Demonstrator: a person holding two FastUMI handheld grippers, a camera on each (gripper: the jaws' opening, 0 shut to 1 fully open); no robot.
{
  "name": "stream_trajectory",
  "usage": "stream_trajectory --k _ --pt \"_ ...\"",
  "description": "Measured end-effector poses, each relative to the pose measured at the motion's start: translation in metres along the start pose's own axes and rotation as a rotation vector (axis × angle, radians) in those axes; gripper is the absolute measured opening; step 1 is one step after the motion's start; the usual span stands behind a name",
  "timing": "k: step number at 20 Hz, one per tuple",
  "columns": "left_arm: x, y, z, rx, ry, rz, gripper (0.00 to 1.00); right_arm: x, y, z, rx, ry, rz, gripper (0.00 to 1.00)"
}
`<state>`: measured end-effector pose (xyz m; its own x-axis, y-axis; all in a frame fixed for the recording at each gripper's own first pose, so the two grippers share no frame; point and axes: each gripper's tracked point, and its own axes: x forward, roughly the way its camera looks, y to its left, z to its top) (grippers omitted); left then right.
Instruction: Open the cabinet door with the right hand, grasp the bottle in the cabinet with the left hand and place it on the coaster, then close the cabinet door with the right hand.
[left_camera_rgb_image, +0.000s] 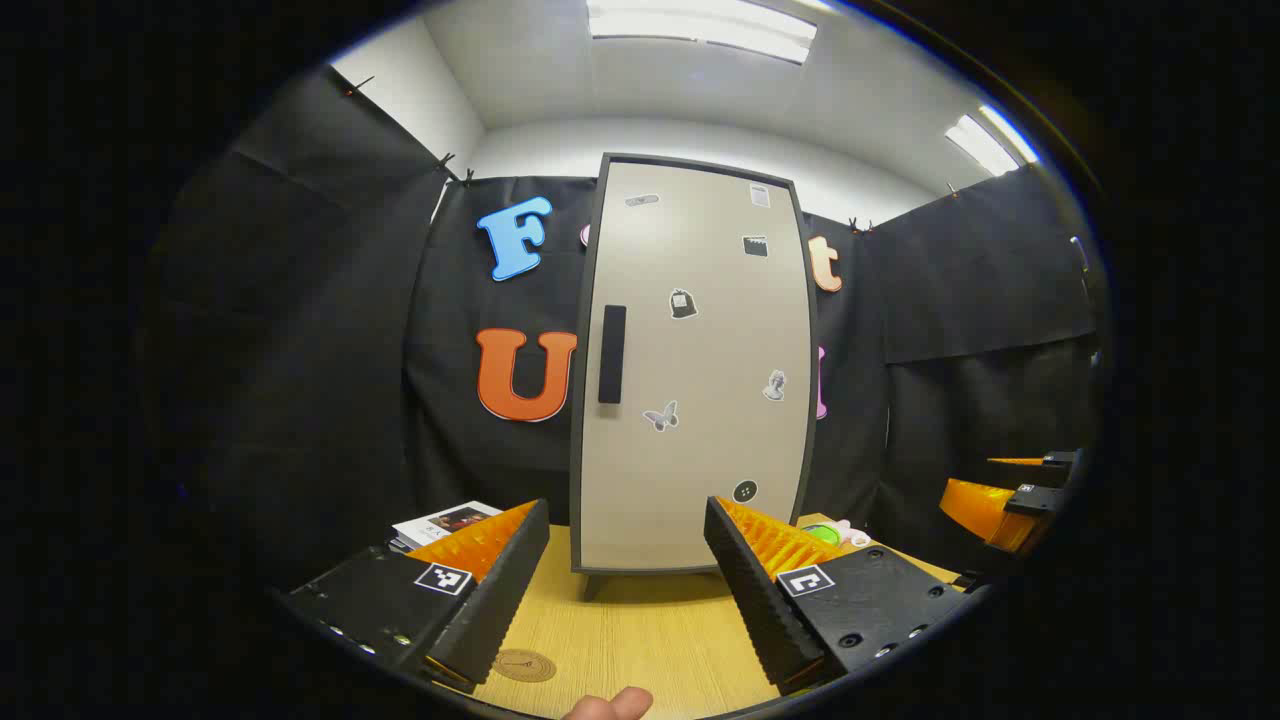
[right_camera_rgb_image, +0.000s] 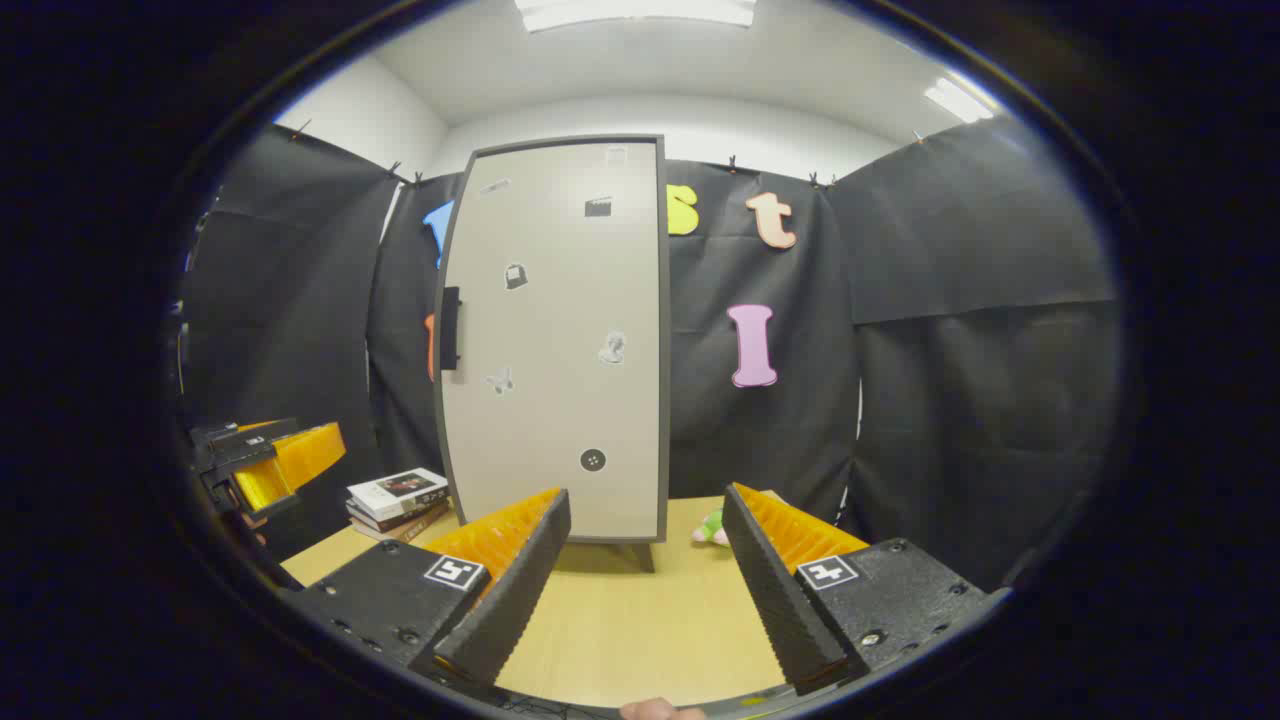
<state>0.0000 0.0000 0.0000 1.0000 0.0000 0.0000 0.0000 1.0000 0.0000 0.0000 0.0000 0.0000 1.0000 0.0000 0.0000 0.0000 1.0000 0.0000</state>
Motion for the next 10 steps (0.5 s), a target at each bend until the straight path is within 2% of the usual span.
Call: stream_trajectory --k 10 --pt "-0.0005 0.0036 0.0082 -0.002 -0.03 0.004 0.95 0.0012 -0.0044 0.002 0.027 -0.004 -0.018 0.99"
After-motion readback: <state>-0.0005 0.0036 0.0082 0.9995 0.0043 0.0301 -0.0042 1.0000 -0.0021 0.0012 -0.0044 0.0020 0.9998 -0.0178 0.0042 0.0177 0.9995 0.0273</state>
